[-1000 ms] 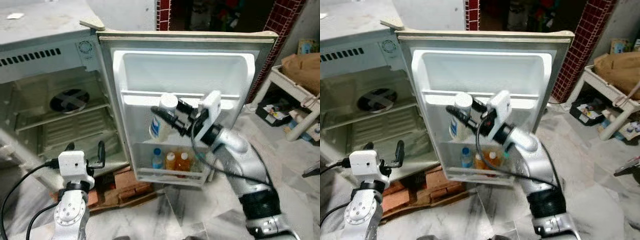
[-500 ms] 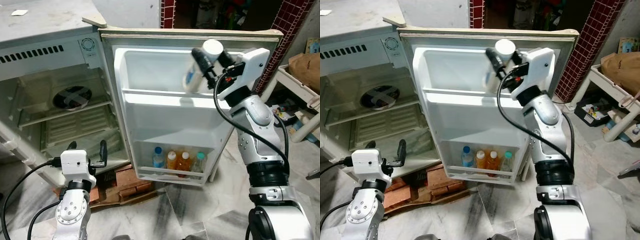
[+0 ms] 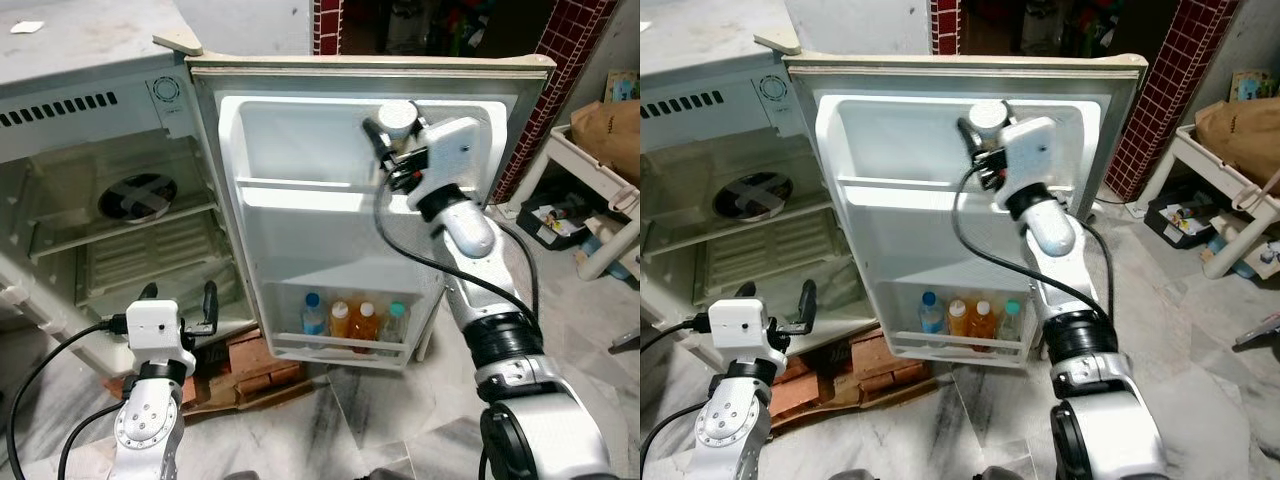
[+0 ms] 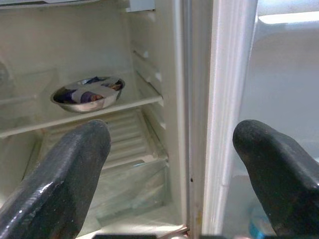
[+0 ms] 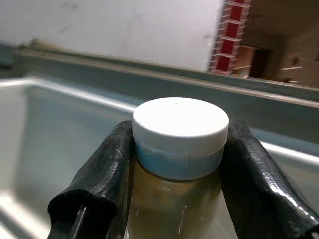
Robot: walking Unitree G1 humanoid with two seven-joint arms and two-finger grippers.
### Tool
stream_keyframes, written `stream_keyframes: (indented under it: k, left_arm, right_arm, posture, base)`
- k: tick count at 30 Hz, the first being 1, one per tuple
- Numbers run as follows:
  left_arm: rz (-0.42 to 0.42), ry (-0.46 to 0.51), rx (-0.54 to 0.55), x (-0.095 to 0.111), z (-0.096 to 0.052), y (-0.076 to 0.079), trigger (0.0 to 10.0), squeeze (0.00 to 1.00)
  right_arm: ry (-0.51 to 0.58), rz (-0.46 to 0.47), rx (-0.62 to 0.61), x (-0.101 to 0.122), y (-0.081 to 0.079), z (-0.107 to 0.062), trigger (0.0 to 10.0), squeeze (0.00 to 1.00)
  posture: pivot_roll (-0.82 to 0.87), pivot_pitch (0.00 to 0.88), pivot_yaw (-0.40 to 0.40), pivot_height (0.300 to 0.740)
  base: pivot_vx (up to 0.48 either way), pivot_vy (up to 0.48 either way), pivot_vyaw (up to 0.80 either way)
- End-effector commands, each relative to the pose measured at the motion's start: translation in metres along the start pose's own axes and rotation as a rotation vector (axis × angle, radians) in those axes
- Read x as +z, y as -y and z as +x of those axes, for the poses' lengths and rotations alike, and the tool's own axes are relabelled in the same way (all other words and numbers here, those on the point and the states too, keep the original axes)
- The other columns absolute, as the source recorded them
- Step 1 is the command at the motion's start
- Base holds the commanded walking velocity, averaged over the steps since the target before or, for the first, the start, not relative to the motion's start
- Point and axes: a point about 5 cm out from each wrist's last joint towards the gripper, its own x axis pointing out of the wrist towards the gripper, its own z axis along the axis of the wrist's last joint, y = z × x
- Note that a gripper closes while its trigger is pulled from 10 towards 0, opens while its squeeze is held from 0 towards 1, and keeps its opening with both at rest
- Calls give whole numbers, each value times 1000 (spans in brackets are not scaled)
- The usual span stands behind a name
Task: Restocking fridge
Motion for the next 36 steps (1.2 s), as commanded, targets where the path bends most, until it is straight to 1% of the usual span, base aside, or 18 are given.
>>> stream_keyframes:
  k: [1,2,4,5,9,12,13,14,16,19,22,27,30,33,34,36]
  left_arm:
    - [10,-19,10,-3,-1,-1,10000,0]
    - [12,-24,9,-4,-2,-1,10000,0]
    - [13,-28,8,-5,-3,-1,10000,0]
    - [14,-31,7,-5,-3,0,10000,0]
    - [18,-36,7,-6,-3,-1,10000,0]
    - [18,-38,7,-6,-3,-1,10000,0]
    - [20,-40,5,-7,-3,0,10000,0]
    - [20,-40,5,-7,-3,0,10000,0]
    - [24,-46,2,-7,-3,0,10000,0]
    - [25,-49,2,-8,-3,0,10000,0]
    - [27,-52,3,-8,-3,0,10000,0]
    - [30,-54,2,-8,-2,0,10000,0]
    - [31,-54,0,-8,-1,0,10000,0]
    - [32,-55,4,-8,-1,0,10000,0]
    - [30,-59,6,-8,-1,-1,10000,0]
    - [31,-57,7,-8,-1,-1,10000,0]
  right_arm:
    - [0,-27,15,3,-5,8,10000,0]
    - [-37,-18,28,-2,-8,10,10000,0]
    - [-50,-15,37,-4,-9,11,10000,0]
    - [-58,-18,52,-5,-12,13,10000,1000]
    - [-81,-33,82,-10,-16,14,10000,1000]
    - [-89,-45,83,-11,-16,15,10000,1000]
    - [-87,-56,63,-10,-13,16,10000,1000]
    - [-87,-56,63,-10,-13,16,10000,1000]
    - [-60,-69,29,-6,-5,17,10000,1000]
    - [-28,-90,3,-1,1,18,10000,1000]
    - [18,-112,-73,10,17,20,10000,1000]
    - [69,-135,-152,21,34,18,10000,1000]
    - [107,-140,-183,27,40,17,10000,1000]
    - [196,-130,-227,38,43,11,10000,1000]
    - [225,-134,-240,41,43,5,10000,1000]
    - [235,-129,-237,41,40,-1,10000,1000]
  posture:
    - [54,19,4,740]
    - [55,19,3,740]
    - [56,20,2,740]
    - [55,21,1,740]
    - [54,22,0,740]
    - [53,24,1,740]
    - [53,26,0,740]
    - [53,26,0,740]
    - [52,27,2,740]
    - [52,27,2,740]
    - [53,25,4,740]
    - [52,23,8,740]
    - [50,20,11,740]
    - [52,18,11,740]
    - [52,18,11,740]
    - [50,18,12,740]
  base:
    - [0,0,0]
    - [0,0,0]
    - [0,0,0]
    - [0,0,0]
    - [0,0,0]
    - [0,0,0]
    - [0,0,0]
    - [0,0,0]
    - [0,0,0]
    - [0,0,0]
    - [0,0,0]
    - [0,0,0]
    - [0,0,0]
    - [0,0,0]
    - [0,0,0]
    - [0,-180,0]
